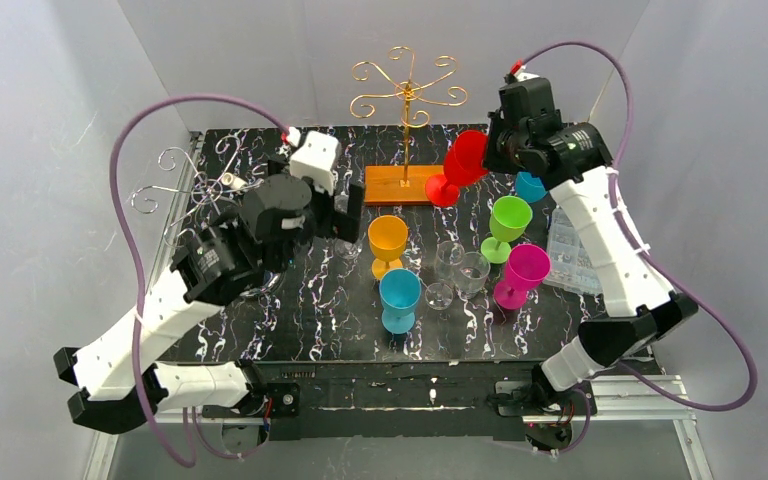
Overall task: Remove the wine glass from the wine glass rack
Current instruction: Place the wine glass at the center of the board.
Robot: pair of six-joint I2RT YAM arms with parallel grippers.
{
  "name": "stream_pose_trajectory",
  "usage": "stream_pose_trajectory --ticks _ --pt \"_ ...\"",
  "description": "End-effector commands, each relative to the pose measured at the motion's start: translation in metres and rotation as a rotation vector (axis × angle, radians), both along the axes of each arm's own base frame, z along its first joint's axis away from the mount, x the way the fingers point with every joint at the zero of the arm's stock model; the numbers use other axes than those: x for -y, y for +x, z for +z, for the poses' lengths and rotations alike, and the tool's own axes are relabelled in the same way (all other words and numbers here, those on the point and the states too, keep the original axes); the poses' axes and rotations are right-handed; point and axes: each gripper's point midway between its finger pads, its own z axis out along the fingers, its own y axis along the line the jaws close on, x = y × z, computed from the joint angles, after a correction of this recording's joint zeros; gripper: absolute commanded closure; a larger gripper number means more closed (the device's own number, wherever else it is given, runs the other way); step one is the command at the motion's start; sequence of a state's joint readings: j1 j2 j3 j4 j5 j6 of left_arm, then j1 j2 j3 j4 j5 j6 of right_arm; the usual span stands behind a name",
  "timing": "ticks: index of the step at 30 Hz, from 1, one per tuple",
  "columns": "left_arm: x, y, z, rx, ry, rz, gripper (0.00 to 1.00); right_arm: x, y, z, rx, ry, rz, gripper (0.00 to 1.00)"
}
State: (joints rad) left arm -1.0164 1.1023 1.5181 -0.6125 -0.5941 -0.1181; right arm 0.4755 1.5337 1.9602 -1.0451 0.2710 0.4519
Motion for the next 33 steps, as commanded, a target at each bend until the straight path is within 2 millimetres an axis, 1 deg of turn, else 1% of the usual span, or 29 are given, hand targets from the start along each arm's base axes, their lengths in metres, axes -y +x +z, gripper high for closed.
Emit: stream_pose_trajectory --ticks 1,5,12,18,24,33 --pt "-0.016 -0.002 -0.020 -0.217 -0.078 0.072 0.02 0.006 0.024 -0.024 -0.006 -0.089 -0.040 0.99" --pt "-0.018 0.002 -0.029 -0.323 -0.085 0.101 0.02 0.004 0.035 -0.051 -0.052 -0.133 -0.038 0.99" --pt "-0.017 0.010 -0.038 -0.465 -0.189 0.125 0.02 0.000 0.043 -0.108 -0.143 -0.191 -0.030 0.99" --pt "-0.015 0.015 -0.045 -0.507 -0.197 0.128 0.02 -0.001 0.049 -0.140 -0.180 -0.221 -0.032 0.99" --pt "-0.014 0.018 -0.046 -0.519 -0.200 0.118 0.02 -0.002 0.052 -0.159 -0.208 -0.238 -0.033 0.99" --pt "-0.012 0.018 -0.050 -0.547 -0.206 0.108 0.02 -0.002 0.050 -0.172 -0.217 -0.235 -0.032 0.89"
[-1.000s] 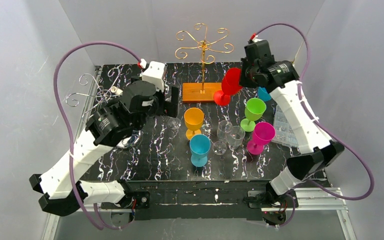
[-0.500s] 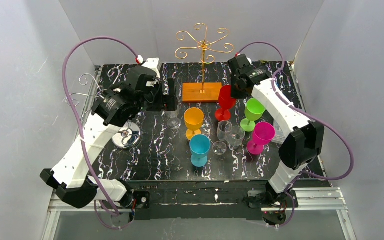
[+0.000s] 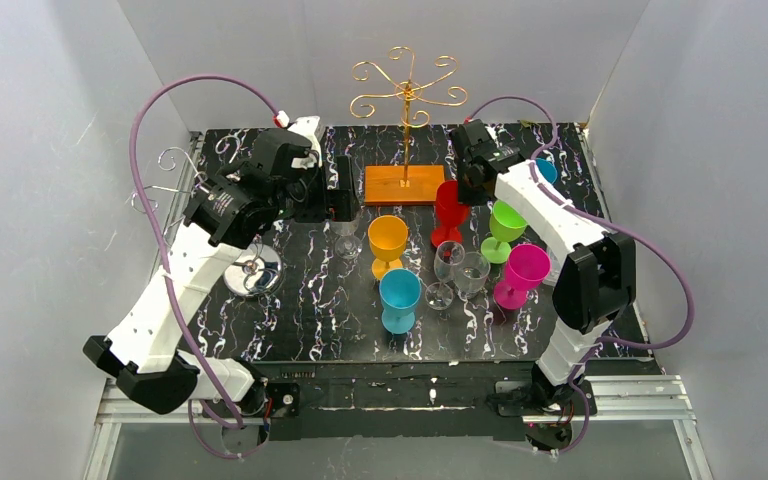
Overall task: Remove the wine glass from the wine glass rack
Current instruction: Place the wine glass at the center of the board, then reset both arms
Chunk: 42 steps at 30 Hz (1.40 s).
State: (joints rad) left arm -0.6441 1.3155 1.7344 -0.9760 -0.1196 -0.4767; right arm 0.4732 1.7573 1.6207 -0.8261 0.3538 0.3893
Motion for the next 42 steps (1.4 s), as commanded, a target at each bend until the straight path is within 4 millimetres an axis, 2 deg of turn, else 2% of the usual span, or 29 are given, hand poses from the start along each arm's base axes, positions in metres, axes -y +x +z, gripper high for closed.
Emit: stream_pose_trajectory --ticks 1,4,10,19,26,31,36,42 --pt "-0.001 -0.004 0.006 -0.006 -0.020 -0.008 0.02 -0.001 0.009 0.006 0.055 0.018 -0.015 0.89" --pt "-0.001 -0.004 0.005 -0.010 -0.021 -0.008 0.02 0.000 0.007 0.003 0.046 0.017 -0.016 0.86" --pt "-0.002 -0.005 0.002 -0.022 -0.024 -0.007 0.02 0.000 0.006 0.010 0.066 0.028 -0.018 0.68" --pt "-0.001 -0.005 0.002 -0.034 -0.025 -0.003 0.02 -0.002 0.003 0.043 0.113 0.077 -0.021 0.43" --pt "0.000 -0.001 0.007 -0.031 -0.018 0.000 0.02 -0.002 -0.004 0.089 0.178 0.129 -0.017 0.32" --pt "-0.002 0.001 0.016 -0.016 -0.027 0.025 0.02 -0.002 -0.012 0.138 0.260 0.195 -0.012 0.18" --pt "-0.003 0.005 0.037 0.049 -0.033 0.016 0.02 -0.002 -0.027 0.191 0.376 0.288 0.016 0.02" --pt "-0.001 0.009 0.070 0.139 -0.062 -0.009 0.02 -0.005 -0.053 0.256 0.577 0.456 0.088 0.02"
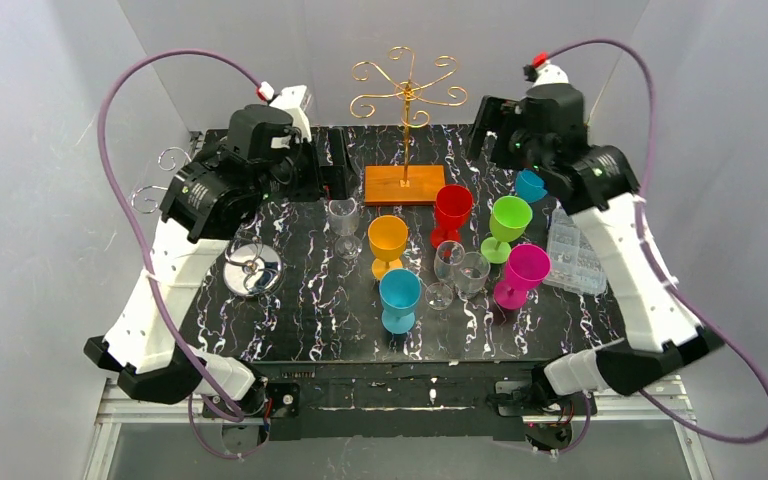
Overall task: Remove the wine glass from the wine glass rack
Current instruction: Reset both arms
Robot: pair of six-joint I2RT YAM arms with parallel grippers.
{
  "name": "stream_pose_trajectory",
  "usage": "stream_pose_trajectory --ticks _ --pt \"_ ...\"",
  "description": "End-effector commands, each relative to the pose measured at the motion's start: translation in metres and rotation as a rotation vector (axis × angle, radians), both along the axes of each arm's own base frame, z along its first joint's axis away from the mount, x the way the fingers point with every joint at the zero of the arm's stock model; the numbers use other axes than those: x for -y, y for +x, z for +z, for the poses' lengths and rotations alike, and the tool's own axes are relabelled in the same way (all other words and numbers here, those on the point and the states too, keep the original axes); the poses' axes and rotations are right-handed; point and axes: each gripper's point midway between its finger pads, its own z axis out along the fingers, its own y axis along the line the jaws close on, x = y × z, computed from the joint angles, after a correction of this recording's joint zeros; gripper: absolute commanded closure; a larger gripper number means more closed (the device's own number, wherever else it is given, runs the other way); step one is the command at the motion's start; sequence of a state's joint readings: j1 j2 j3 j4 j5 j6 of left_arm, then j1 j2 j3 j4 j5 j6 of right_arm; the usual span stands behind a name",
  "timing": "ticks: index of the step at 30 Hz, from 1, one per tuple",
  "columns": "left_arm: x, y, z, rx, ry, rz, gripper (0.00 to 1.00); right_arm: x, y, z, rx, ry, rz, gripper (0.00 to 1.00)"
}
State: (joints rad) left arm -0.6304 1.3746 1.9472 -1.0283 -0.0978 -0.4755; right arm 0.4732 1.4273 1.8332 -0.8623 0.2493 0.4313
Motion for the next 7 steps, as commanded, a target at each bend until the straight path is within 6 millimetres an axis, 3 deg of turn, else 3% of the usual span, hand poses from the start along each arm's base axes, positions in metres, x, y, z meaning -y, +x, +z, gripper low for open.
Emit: stream_pose_trajectory --ticks 1,4,7 --pt "-0.006 0.004 0.025 0.085 0.005 -0.001 0.02 -0.002 -0.018 0.057 0.190 0.139 0.044 0.02" --pt "-0.006 0.006 0.042 0.150 -0.024 0.001 0.02 0.003 -0.035 0.077 0.277 0.196 0.057 0.02" --pt "-0.007 0.006 0.047 0.169 -0.032 -0.003 0.02 0.007 -0.041 0.080 0.295 0.214 0.051 0.02"
